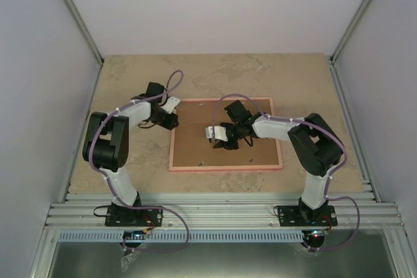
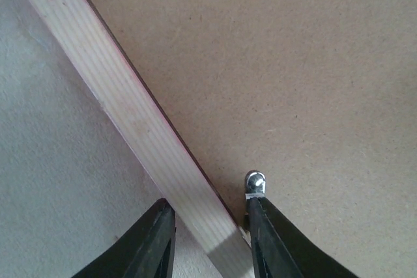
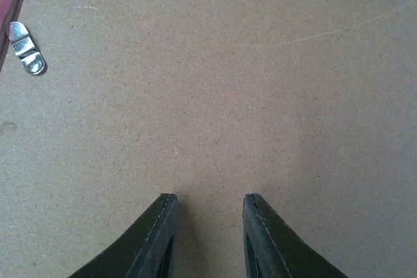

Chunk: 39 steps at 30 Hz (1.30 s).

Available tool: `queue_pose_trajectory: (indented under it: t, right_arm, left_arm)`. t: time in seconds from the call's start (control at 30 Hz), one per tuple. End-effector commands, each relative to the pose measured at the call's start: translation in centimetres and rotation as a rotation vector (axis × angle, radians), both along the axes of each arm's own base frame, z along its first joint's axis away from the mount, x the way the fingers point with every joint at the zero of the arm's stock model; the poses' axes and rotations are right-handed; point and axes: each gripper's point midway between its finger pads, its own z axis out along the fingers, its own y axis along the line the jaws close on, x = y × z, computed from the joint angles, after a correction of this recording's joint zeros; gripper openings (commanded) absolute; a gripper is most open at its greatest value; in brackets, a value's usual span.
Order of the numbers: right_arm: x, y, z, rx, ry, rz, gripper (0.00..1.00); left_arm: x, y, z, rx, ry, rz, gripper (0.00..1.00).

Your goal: Put the photo into the frame

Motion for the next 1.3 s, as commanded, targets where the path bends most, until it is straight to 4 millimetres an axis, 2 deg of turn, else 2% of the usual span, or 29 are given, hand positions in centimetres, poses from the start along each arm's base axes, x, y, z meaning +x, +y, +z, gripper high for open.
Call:
queue_pose_trajectory:
  t: [0.0, 0.17, 0.37, 0.5, 0.73, 0.9, 1.0, 1.17, 1.27]
  right_arm:
    - [-2.8, -5.9, -5.8, -0.272, 0.116, -0.039, 0.31]
    - [-2.7, -6.0, -5.8, -0.273, 0.116, -0.043, 0.31]
    - [-2.4, -6.0, -5.8, -0.272, 0.113, -0.048, 0.3]
    - [-2.3, -5.9, -5.8, -0.269, 0.113, -0.049, 0.3]
    - [-2.9, -6.4, -6.0, -0.28, 0.12, -0.035, 0.28]
    - [-3.4, -7.0, -6.3, -0.297, 0.124, -0.03, 0.27]
    - [-3.6, -7.3, -6.4, -0.303, 0.124, -0.031, 0.27]
    - [-3.9, -7.7, -6.0, -0.291, 0.132, -0.039, 0.27]
    - [-4.7, -8.3, -6.3, -0.302, 0.15, -0.037, 0.27]
  left_arm:
    - [-0.2, 0.3, -1.6, 0.077, 0.016, -0.029, 0.33]
    - [-1.4, 1.7, -3.4, 0.168, 0.043, -0.054, 0.33]
    - [-2.1, 2.9, -4.4, 0.307, 0.008, -0.115, 0.33]
    - [-1.9, 3.3, -4.7, 0.389, -0.031, -0.124, 0.3]
    - [-0.3, 5.0, -4.5, 0.487, -0.093, -0.027, 0.16]
    - [-0.6, 2.7, -3.5, 0.334, -0.081, -0.022, 0.08]
    - [-0.8, 0.8, -2.6, 0.171, -0.041, -0.007, 0.04]
    - [-0.2, -1.7, 1.6, -0.123, -0.051, 0.02, 0.11]
    - [0.4, -1.6, 2.5, -0.176, -0.063, 0.055, 0.15]
